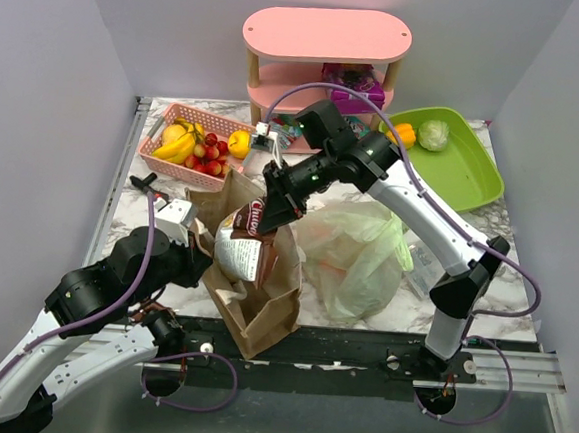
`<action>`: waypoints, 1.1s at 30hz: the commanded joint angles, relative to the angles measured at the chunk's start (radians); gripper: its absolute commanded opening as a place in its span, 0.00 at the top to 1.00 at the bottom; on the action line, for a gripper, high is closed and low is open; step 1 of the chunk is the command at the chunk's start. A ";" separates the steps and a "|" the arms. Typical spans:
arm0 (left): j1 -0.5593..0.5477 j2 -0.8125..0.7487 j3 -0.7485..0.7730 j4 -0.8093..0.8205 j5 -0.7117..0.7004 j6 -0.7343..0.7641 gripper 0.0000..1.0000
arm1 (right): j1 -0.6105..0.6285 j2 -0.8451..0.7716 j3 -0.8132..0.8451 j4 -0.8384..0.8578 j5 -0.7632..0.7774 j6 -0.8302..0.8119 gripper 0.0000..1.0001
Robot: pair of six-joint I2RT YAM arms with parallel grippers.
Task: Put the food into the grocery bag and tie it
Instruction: Place the snack in the grocery bag.
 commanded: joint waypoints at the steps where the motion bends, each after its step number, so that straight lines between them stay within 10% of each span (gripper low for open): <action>1: -0.005 -0.004 -0.003 0.034 -0.025 0.020 1.00 | 0.006 0.067 0.064 0.027 0.054 -0.022 0.99; 7: -0.006 -0.013 -0.002 0.033 -0.022 0.018 1.00 | 0.006 0.129 0.143 0.073 0.246 0.048 0.38; 16: -0.005 -0.017 -0.005 0.036 -0.026 0.018 1.00 | 0.007 0.030 0.200 0.083 0.725 0.242 0.22; 19: -0.005 -0.018 -0.009 0.044 -0.026 0.021 1.00 | 0.006 -0.040 0.165 0.063 0.869 0.272 0.00; 33: -0.006 -0.010 -0.005 0.042 -0.037 0.026 1.00 | 0.006 -0.268 -0.341 0.116 0.794 0.405 0.07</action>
